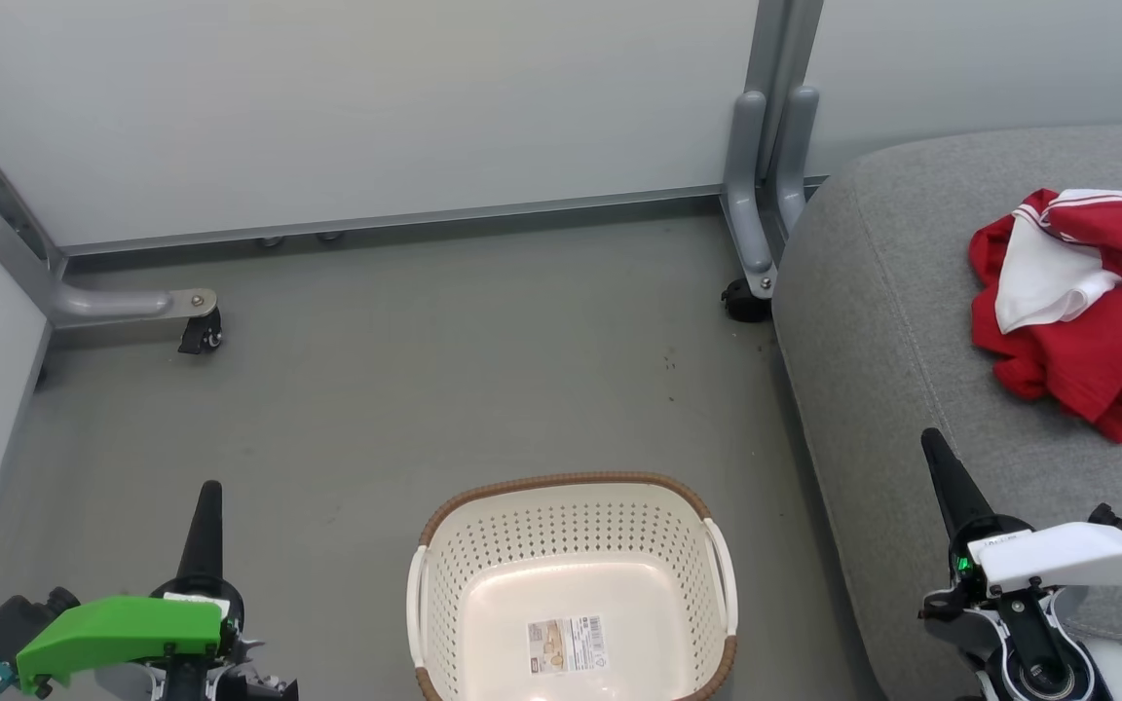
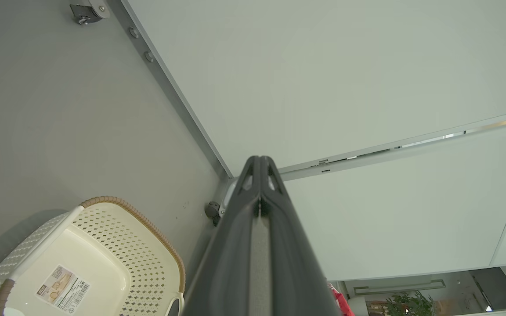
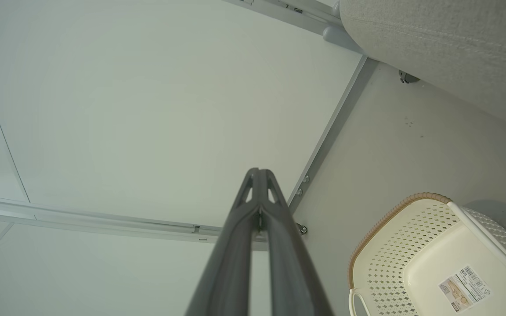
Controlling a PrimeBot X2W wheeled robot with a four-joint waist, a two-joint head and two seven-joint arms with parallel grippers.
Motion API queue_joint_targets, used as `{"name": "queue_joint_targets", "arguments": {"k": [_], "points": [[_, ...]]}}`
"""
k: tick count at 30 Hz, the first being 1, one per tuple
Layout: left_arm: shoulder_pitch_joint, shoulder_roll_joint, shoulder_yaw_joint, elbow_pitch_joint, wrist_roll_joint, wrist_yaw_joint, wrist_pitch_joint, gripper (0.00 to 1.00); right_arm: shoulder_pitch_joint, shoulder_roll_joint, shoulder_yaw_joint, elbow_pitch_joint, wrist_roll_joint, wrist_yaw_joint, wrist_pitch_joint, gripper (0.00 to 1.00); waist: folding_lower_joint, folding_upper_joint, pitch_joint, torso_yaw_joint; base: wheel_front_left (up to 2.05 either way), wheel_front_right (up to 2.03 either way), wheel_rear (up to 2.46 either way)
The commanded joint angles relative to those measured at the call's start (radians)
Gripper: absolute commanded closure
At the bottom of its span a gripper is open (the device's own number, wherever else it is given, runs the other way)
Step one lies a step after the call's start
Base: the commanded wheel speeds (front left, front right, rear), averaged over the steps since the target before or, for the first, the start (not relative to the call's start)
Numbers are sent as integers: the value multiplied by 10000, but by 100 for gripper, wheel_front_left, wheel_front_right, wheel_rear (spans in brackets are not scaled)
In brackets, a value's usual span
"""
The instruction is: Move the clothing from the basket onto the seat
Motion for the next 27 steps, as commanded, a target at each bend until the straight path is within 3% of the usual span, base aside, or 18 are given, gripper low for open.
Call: {"name": "queue_joint_targets", "arguments": {"k": [1, 27], "points": [[-253, 21, 90, -30, -237, -79, 77, 100, -210, -51, -66, -2, 253, 5, 46, 100, 0, 0, 1, 7, 0, 0, 0], [-539, -6, 355, 113, -2274, -283, 596, 100, -441, -5, -378, 413, 2206, 4, 300, 100, 0, 0, 5, 123, 0, 0, 0]]}}
